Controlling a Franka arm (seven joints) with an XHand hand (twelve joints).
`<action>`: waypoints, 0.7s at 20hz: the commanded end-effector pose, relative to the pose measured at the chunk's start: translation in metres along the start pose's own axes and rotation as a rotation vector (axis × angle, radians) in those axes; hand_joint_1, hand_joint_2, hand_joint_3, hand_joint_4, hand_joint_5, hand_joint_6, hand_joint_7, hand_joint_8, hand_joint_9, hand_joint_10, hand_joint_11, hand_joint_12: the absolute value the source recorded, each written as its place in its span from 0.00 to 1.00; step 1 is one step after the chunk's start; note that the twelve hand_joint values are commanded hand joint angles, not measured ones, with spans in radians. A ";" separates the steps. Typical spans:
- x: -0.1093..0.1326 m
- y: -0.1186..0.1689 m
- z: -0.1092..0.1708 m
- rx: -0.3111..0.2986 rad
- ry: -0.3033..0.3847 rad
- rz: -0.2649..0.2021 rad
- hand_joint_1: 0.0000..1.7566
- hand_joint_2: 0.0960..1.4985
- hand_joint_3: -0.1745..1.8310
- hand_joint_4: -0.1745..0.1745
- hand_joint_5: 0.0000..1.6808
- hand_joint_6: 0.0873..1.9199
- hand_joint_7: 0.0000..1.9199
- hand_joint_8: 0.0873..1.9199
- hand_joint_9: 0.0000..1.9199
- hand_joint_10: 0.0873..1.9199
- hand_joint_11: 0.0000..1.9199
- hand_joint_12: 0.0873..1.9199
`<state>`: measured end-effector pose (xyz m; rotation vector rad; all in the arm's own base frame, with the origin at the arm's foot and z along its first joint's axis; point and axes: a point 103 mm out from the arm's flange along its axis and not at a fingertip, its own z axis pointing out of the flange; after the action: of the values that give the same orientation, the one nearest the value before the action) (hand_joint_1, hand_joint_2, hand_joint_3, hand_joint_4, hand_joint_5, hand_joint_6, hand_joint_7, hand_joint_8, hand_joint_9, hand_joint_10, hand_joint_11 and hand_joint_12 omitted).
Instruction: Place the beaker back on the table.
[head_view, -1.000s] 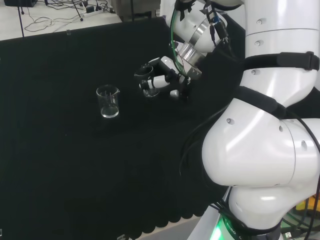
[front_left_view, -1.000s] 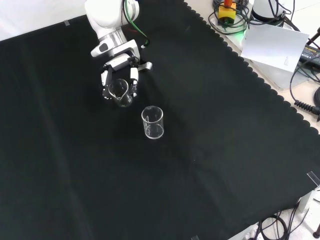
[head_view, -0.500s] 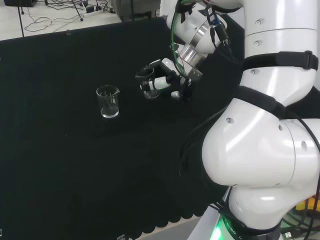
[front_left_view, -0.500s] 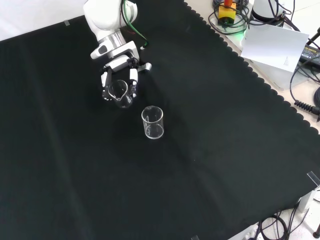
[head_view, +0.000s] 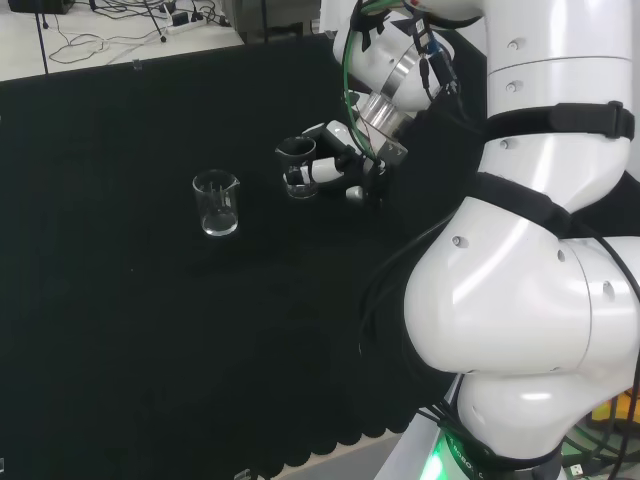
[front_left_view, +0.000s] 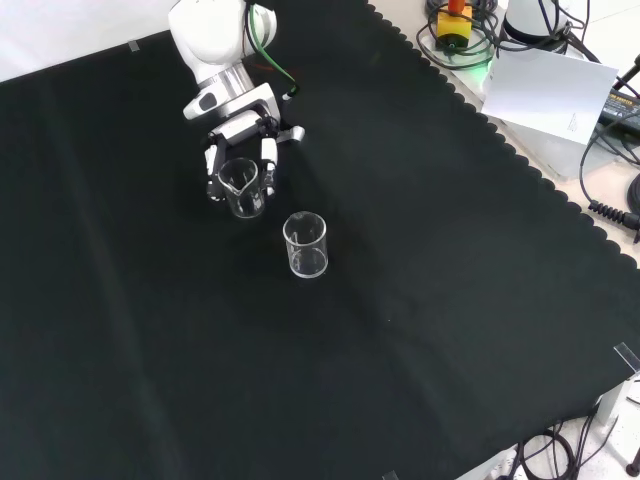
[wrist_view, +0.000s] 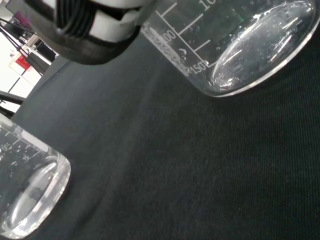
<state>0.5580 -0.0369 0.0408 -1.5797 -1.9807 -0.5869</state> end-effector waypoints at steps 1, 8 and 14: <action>0.002 -0.003 -0.007 0.013 -0.042 -0.026 0.73 0.67 0.00 0.57 0.80 0.15 0.82 0.00 0.73 0.12 0.59 0.42; 0.001 -0.005 -0.008 0.105 -0.066 -0.019 0.61 0.59 0.00 0.42 0.46 0.40 0.58 0.00 0.48 0.17 0.22 0.65; -0.004 -0.010 -0.009 0.113 -0.062 0.013 0.58 0.58 0.00 0.35 0.33 0.40 0.50 0.00 0.37 0.25 0.13 0.69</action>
<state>0.5540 -0.0447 0.0469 -1.5512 -2.0273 -0.4341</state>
